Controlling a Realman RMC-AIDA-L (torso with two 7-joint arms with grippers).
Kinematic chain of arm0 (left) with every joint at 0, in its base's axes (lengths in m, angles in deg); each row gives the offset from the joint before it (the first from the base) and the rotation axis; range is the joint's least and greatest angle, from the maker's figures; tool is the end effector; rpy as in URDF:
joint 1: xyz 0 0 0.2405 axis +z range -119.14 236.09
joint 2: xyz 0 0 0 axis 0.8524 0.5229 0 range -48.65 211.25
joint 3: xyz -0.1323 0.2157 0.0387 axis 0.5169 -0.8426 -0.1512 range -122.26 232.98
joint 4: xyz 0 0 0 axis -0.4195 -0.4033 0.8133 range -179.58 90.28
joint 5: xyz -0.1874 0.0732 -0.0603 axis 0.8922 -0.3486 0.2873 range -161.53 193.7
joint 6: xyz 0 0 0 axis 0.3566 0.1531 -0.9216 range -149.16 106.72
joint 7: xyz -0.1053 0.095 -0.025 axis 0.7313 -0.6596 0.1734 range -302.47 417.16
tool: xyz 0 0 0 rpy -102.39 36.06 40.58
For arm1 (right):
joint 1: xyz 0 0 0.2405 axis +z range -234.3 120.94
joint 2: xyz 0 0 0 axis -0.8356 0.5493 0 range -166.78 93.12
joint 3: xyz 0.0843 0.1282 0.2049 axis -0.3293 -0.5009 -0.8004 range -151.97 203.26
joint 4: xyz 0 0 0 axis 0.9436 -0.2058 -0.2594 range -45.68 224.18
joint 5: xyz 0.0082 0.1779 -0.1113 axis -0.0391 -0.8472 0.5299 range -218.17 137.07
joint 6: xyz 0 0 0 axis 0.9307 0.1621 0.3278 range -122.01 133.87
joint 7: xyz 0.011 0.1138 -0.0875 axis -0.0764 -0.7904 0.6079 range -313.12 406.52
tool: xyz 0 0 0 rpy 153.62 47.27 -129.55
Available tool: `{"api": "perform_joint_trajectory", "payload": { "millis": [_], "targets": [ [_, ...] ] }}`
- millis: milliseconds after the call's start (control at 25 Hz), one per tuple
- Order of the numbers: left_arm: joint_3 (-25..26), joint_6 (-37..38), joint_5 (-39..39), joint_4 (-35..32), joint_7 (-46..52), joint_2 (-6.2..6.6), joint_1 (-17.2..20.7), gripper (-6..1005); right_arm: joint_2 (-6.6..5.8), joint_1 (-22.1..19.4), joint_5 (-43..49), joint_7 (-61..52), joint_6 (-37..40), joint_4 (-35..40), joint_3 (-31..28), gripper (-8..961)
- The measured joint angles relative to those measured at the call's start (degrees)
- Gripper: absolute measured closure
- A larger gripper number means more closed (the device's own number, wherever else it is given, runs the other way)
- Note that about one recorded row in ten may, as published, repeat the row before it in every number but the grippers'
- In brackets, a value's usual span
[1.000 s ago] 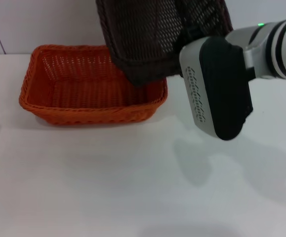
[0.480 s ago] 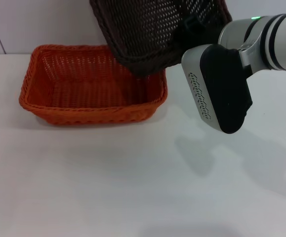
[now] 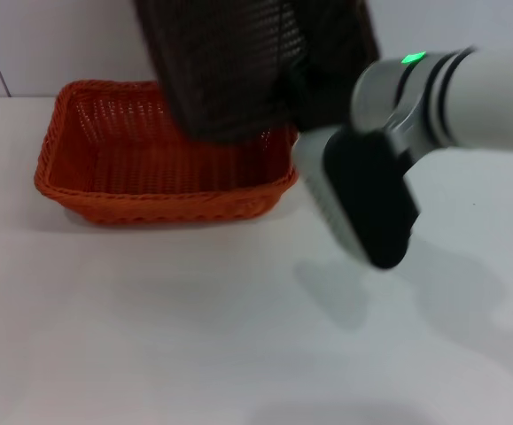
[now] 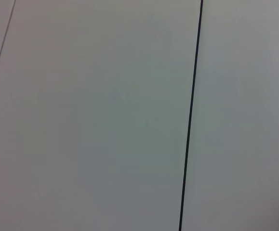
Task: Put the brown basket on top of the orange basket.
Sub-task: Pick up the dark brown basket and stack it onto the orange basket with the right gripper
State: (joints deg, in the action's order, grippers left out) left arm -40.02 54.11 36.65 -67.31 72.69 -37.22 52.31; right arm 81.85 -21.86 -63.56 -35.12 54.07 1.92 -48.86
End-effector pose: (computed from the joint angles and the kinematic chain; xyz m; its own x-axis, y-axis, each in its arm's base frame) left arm -0.3685 0.2601 0.0587 0.6080 -0.2688 0.7471 0.7894 0.1041 -0.6050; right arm 0.0587 0.3807 -0.0425 0.3741 0.6767 0.6342 0.9268 -0.2975 -0.2293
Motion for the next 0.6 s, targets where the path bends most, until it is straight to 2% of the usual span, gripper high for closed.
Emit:
{"api": "perform_joint_trajectory", "payload": {
  "millis": [280,600],
  "targets": [
    [0.12,0.1,-0.01,0.2,-0.07,0.22,0.01,162,0.24,-0.3,0.39,-0.31,-1.85,1.17,4.37,801],
    [0.1,-0.22,0.0,3.78,-0.11,0.17,-1.13,162,0.13,-0.57,0.05,2.05,-1.62,0.42,3.3,802]
  ]
}}
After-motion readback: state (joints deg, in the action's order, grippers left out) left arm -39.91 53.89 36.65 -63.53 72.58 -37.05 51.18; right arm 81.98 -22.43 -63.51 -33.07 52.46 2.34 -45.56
